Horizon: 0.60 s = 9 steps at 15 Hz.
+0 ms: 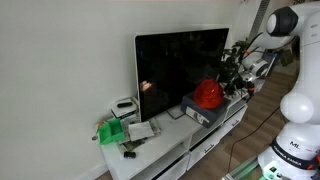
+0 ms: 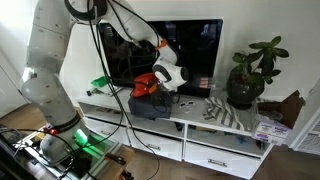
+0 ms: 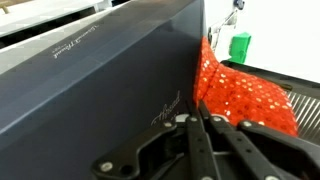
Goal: Put the red hat on the grey box
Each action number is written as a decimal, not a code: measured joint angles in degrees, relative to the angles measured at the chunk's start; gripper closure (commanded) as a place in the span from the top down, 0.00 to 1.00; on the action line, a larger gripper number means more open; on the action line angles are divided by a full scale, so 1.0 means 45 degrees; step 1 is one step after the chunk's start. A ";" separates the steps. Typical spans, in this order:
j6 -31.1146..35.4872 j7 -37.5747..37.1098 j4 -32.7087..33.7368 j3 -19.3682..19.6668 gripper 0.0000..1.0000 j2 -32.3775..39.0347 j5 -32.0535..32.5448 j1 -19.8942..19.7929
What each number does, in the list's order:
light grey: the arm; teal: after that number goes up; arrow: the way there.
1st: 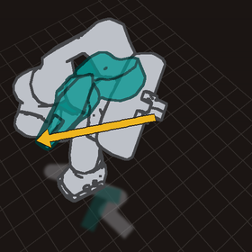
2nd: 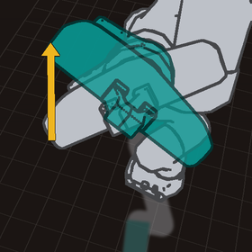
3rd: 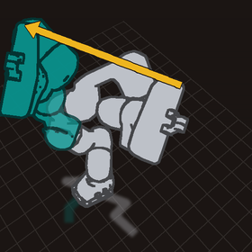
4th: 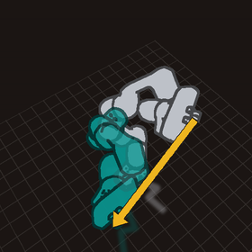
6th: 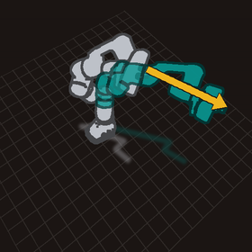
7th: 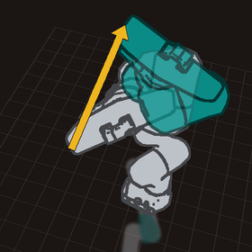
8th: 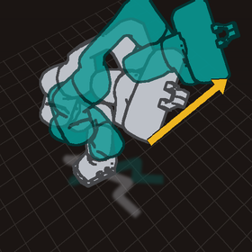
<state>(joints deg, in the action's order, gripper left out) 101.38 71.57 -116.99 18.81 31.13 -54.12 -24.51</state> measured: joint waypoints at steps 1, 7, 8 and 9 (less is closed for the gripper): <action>0.0078 -0.0080 -0.0007 -0.0083 0.07 0.0000 0.0068 0.0001; 0.2129 -0.0046 -0.0020 -0.0604 0.30 0.0001 0.0067 0.0009; 0.2498 -0.0045 -0.0019 -0.0662 0.35 0.0001 0.0067 0.0009; 0.2845 -0.0039 -0.0017 -0.0705 0.41 -0.0002 0.0067 0.0009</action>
<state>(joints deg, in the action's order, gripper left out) 114.18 71.39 -117.07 15.64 31.12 -53.81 -24.47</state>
